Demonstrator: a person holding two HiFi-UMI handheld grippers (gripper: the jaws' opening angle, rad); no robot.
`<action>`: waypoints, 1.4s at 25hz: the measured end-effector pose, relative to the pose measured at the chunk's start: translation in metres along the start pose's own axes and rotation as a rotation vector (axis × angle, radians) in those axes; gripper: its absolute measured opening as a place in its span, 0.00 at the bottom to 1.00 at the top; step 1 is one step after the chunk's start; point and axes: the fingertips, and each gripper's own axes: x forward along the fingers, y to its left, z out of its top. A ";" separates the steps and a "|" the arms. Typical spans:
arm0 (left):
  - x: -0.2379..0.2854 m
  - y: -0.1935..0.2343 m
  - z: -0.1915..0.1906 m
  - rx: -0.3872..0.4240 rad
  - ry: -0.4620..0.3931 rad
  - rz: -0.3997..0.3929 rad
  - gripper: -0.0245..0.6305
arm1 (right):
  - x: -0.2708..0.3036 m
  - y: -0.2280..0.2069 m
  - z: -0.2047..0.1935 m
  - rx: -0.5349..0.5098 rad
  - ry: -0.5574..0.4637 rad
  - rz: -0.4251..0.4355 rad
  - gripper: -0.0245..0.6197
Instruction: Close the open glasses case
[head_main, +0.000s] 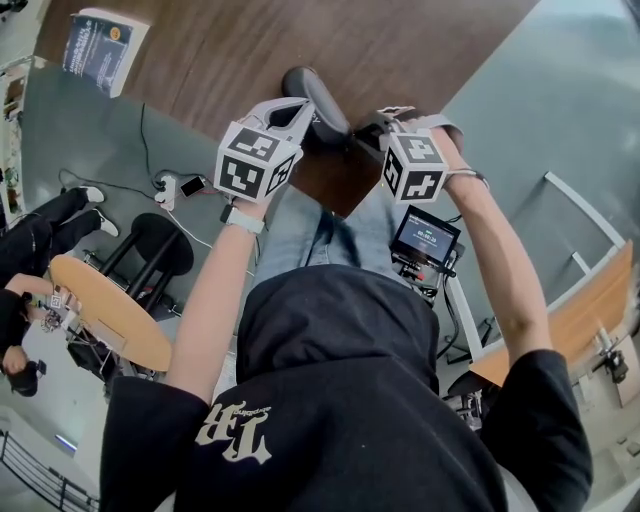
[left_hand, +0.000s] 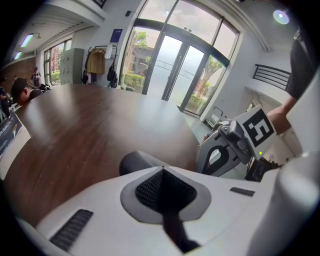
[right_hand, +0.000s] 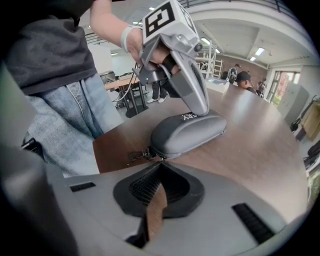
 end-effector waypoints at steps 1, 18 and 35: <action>0.001 0.001 0.000 -0.003 -0.005 0.001 0.05 | 0.001 0.001 0.000 0.010 0.005 -0.008 0.01; 0.017 0.011 0.008 -0.032 -0.069 -0.035 0.05 | 0.019 0.008 0.011 0.272 0.070 -0.173 0.01; -0.001 0.006 -0.003 -0.018 -0.105 -0.088 0.05 | 0.042 0.016 0.057 0.858 -0.006 -0.401 0.01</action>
